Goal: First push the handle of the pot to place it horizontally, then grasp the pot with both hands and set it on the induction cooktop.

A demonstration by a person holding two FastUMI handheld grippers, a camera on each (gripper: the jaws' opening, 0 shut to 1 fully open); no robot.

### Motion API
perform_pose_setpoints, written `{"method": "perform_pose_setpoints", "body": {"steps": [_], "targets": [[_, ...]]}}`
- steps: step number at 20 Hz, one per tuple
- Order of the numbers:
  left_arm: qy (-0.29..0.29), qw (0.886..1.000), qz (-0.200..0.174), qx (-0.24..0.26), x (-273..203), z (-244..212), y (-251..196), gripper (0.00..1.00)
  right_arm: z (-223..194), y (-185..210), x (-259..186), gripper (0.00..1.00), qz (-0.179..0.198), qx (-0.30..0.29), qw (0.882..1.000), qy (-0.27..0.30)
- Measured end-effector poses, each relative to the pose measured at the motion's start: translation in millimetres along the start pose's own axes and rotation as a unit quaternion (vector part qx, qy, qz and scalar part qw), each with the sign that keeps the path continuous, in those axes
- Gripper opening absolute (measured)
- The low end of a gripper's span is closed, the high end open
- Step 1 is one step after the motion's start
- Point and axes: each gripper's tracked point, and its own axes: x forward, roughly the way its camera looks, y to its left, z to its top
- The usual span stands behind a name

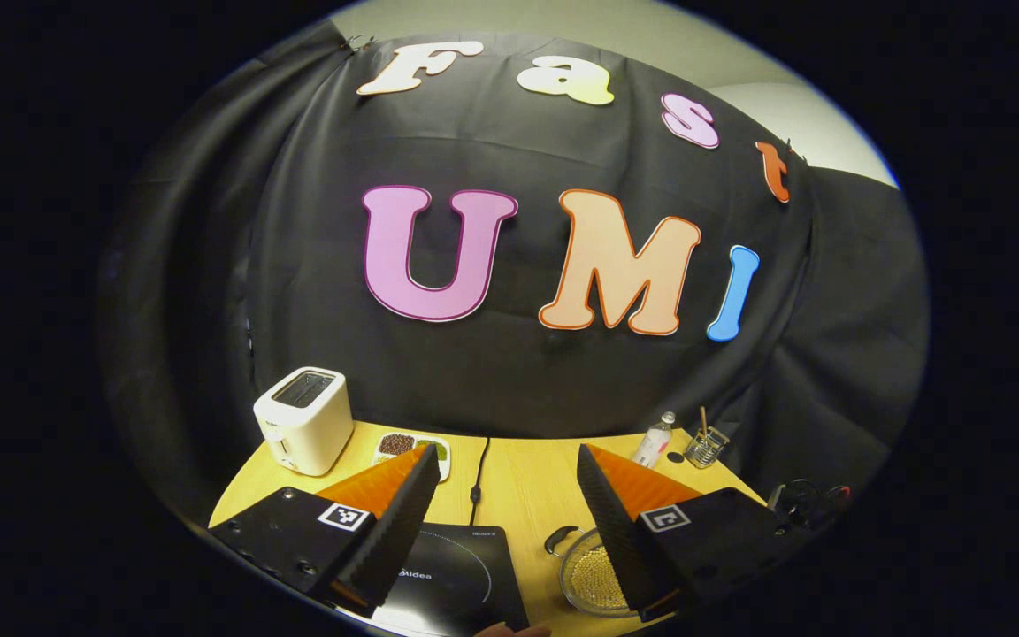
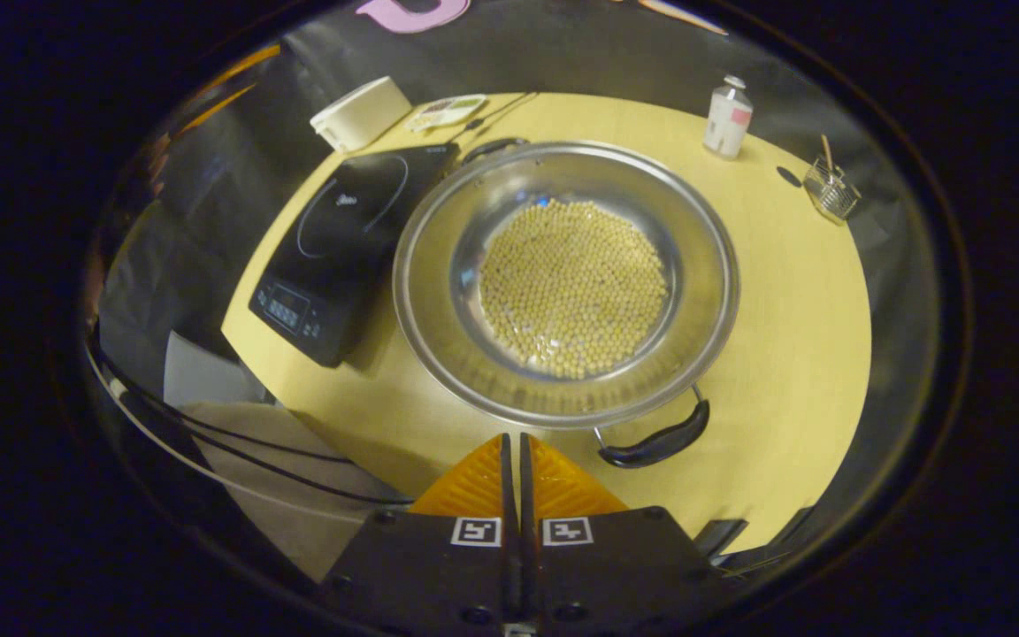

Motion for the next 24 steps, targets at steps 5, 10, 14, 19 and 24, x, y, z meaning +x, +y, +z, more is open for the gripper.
{"method": "perform_pose_setpoints", "body": {"steps": [5, 10, 14, 19, 24], "targets": [[0.006, 1.0, 0.013, 0.018, -1, -4, 3, 0.95, -3, -15, 15, 0.0, -0.008, 0.0, 1.0, 0.018], [0.007, 0.999, 0.031, 0.001, -6, -3, -3, 0.95, -6, -35, 21, 0.03, -0.012, -0.006, 0.999, 0.03], [0.008, 0.999, 0.045, -0.002, -14, -6, -3, 0.95, -6, -52, 25, 0.03, -0.02, -0.01, 0.999, 0.032], [0.011, 0.998, 0.055, -0.002, -21, -8, -4, 0.95, -1, -69, 25, 0.03, -0.03, 0.003, 0.999, 0.028], [0.011, 0.998, 0.065, -0.009, -30, -12, -2, 0.95, 7, -82, 26, 0.03, -0.036, 0.006, 0.999, 0.025]]}}
